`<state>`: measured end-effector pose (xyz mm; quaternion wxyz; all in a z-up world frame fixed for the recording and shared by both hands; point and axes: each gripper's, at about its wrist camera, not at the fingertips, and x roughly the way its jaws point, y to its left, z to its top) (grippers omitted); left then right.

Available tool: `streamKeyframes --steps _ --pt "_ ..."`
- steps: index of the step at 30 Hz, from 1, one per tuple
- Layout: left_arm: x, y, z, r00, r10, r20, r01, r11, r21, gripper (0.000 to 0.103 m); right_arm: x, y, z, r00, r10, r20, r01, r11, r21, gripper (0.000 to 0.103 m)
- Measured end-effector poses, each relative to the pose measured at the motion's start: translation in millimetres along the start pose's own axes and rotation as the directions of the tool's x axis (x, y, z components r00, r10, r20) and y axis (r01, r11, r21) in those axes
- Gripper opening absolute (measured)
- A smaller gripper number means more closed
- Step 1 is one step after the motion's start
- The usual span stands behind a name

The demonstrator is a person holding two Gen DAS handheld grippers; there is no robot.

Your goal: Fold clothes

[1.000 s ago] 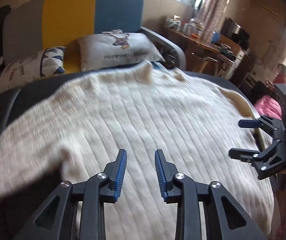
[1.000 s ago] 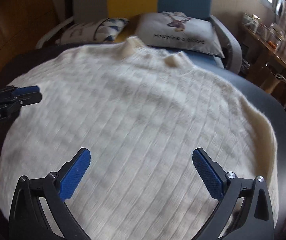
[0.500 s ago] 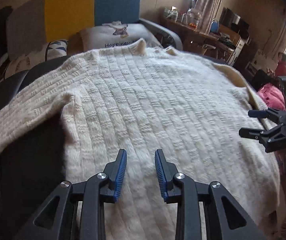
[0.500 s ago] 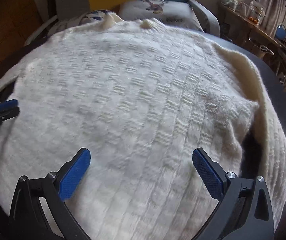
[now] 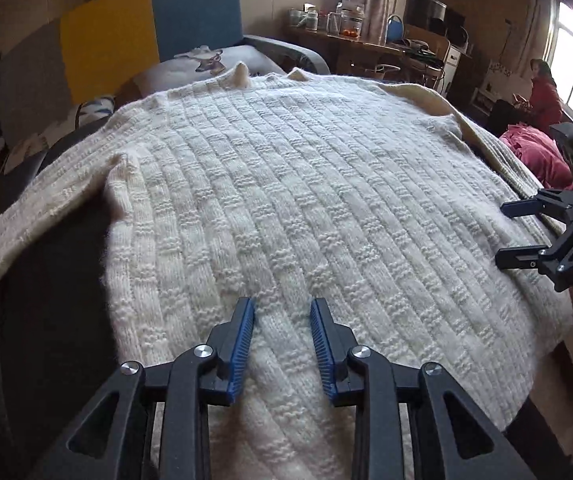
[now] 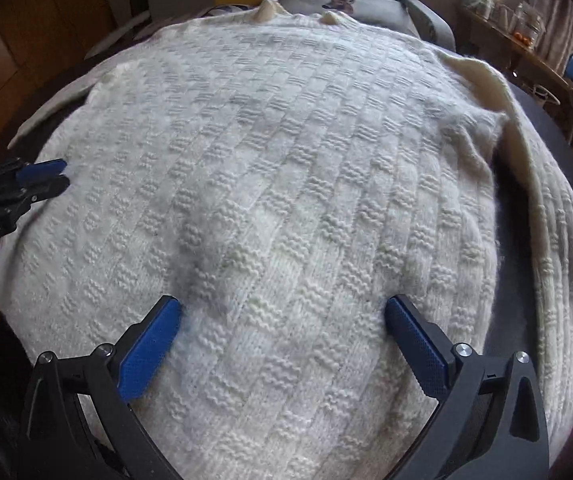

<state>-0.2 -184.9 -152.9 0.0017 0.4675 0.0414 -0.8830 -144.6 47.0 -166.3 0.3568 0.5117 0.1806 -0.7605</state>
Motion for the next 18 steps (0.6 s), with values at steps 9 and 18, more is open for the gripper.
streamKeyframes --steps 9,18 --pt "-23.2 -6.2 -24.1 1.0 -0.029 -0.001 0.029 1.0 0.004 0.029 -49.8 -31.5 -39.0 0.997 -0.07 0.014 0.07 0.997 0.027 0.103" --pt "-22.0 -9.8 -32.0 1.0 -0.019 -0.01 0.02 0.999 0.048 0.03 -41.4 -51.8 -83.9 0.974 0.211 0.081 -0.222 0.958 0.18 0.101"
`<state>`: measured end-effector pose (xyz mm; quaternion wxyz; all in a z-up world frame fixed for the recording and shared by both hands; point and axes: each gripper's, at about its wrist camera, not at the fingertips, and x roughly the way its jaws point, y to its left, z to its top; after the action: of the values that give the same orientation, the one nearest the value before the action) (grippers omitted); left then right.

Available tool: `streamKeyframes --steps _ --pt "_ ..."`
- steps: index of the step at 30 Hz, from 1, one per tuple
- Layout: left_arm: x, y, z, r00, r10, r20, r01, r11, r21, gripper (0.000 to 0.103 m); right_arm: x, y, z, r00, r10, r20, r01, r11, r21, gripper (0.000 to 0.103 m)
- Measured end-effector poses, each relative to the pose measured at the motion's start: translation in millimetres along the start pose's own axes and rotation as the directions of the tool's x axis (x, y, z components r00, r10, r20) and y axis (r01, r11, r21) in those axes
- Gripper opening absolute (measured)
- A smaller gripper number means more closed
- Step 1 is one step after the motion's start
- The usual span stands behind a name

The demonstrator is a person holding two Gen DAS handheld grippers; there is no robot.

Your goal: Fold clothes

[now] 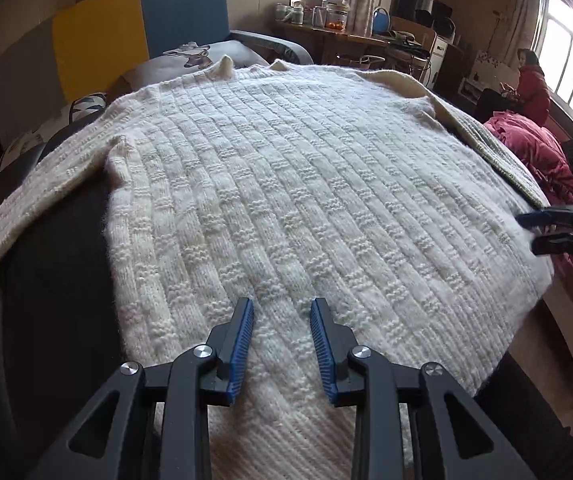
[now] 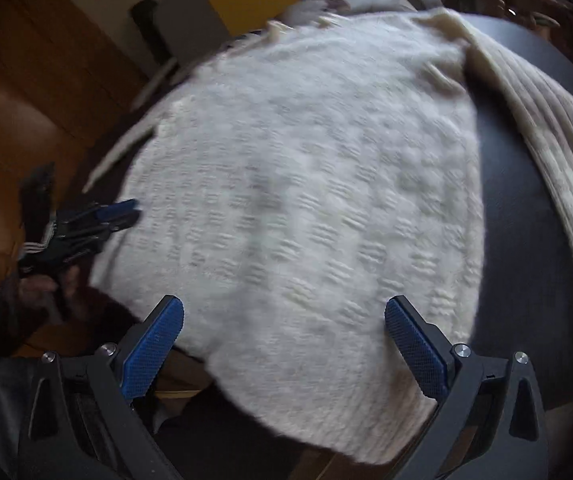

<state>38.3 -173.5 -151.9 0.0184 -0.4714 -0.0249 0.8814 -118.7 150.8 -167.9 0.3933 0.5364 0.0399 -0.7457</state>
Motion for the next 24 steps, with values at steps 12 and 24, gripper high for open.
streamKeyframes --steps 12,24 --pt "-5.2 -10.2 -5.6 1.0 -0.01 -0.013 0.01 1.0 0.014 0.03 -11.1 10.5 22.4 0.999 -0.014 0.052 0.013 1.0 0.006 0.098" --pt "-33.1 57.7 -7.9 0.993 -0.091 0.078 0.109 0.96 -0.259 0.03 -3.9 33.4 33.0 0.996 -0.038 0.082 0.037 0.999 0.013 0.102"
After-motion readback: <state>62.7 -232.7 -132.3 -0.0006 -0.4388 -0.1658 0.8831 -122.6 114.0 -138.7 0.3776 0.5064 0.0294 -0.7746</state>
